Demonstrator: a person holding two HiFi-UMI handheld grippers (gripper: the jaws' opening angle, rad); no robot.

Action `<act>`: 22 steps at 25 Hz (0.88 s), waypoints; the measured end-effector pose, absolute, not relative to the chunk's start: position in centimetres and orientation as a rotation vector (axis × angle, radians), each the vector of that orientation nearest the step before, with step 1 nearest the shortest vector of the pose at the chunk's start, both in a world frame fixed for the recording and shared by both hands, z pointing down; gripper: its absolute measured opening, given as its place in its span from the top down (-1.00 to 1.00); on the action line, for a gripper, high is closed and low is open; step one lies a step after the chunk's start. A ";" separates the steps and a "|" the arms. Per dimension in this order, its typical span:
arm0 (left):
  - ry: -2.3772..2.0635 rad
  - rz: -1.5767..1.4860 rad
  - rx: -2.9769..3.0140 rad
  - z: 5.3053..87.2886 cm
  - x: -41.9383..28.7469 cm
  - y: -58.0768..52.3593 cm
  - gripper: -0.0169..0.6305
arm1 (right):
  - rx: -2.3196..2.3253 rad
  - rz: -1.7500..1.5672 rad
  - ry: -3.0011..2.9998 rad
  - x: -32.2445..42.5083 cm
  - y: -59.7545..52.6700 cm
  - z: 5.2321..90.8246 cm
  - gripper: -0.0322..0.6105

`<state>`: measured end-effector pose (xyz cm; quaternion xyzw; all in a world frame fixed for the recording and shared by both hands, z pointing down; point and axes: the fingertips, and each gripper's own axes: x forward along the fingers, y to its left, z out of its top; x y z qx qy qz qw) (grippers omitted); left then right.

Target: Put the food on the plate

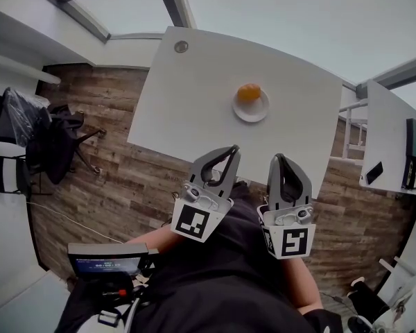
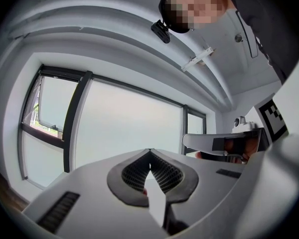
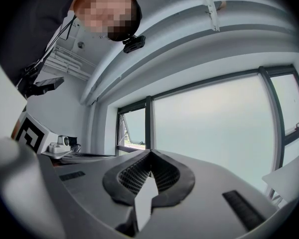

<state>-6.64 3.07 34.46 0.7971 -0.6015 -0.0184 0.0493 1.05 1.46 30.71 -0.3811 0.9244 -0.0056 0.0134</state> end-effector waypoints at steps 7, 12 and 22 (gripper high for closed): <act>-1.846 -0.041 2.466 34.0 -6.4 3.4 0.93 | -1.235 -0.009 2.872 1.7 1.8 30.9 0.88; -1.873 -0.032 2.483 33.5 -6.4 3.4 0.93 | -1.237 0.002 2.873 1.6 2.0 30.8 0.88; -1.951 -0.058 2.454 33.3 -7.5 3.8 0.93 | -1.210 -0.002 2.889 0.7 2.1 31.1 0.88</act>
